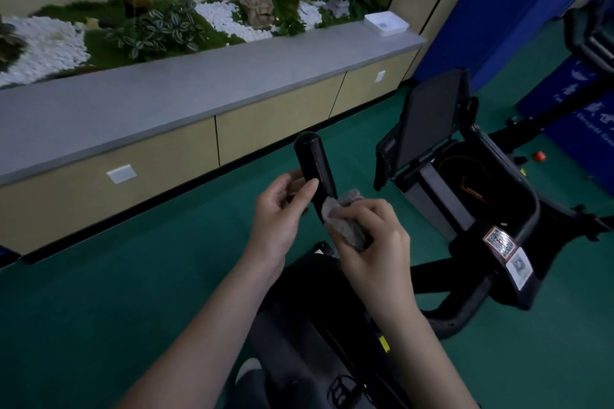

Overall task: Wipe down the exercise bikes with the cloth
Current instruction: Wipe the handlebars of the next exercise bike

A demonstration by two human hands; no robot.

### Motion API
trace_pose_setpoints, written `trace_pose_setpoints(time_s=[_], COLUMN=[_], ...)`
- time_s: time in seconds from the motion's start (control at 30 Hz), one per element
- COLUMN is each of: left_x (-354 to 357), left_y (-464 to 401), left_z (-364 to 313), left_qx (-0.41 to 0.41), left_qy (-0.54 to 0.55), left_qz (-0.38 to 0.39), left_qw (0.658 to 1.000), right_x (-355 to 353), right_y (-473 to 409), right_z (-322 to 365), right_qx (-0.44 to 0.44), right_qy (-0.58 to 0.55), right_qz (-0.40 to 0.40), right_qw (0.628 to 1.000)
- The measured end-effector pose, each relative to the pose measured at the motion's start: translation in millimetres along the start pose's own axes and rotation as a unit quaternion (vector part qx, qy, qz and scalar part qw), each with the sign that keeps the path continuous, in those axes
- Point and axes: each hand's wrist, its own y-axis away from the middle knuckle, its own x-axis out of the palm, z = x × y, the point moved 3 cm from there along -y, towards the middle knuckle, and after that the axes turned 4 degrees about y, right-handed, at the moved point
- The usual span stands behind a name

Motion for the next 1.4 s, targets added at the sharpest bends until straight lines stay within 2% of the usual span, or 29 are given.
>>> trace_pose_setpoints(time_s=[0.1,0.2,0.27,0.47,0.6,0.73,0.8,0.93,1.0,1.1,1.27,1.33,1.4], left_x=[1,2,4,7,11,13,13,14,16,17,15,15,16], left_y=[2,4,5,9,14,20,25,37,44,54,64,67,68], left_z=[0,0,0,-1,-2,-4,-6,-2,3,10,18,17,16], left_qx=[0.004,0.004,0.004,-0.002,-0.004,0.001,0.006,0.015,0.020,0.022,0.010,0.013,0.019], left_qy=[0.001,-0.007,-0.009,-0.006,-0.013,-0.021,-0.032,-0.052,-0.066,-0.080,-0.089,-0.097,-0.101], left_qz=[-0.010,-0.020,-0.028,-0.055,-0.074,-0.078,-0.074,-0.076,-0.080,-0.092,-0.106,-0.104,-0.110], left_qw=[1.000,1.000,1.000,0.998,0.997,0.997,0.997,0.996,0.994,0.992,0.990,0.990,0.989], right_x=[-11,-15,-8,-19,-22,-19,-27,-22,-8,11,-4,-10,-9], right_y=[8,4,-2,6,-2,-1,1,-8,-18,-32,-27,-20,-18], right_z=[-9,-14,-10,-15,-22,-24,-35,-59,-60,-52,-52,-58,-60], right_qx=[-0.041,0.002,0.001,-0.094,-0.050,-0.036,0.016,0.213,0.269,0.256,0.272,0.286,0.277], right_qy=[0.027,-0.004,-0.016,-0.005,-0.019,-0.058,-0.101,-0.194,-0.246,-0.301,-0.371,-0.368,-0.370], right_qz=[0.028,-0.016,-0.032,0.083,0.040,0.070,0.085,0.099,0.123,0.197,0.338,0.348,0.323], right_qw=[0.998,1.000,0.999,0.992,0.998,0.995,0.991,0.953,0.923,0.897,0.821,0.813,0.826])
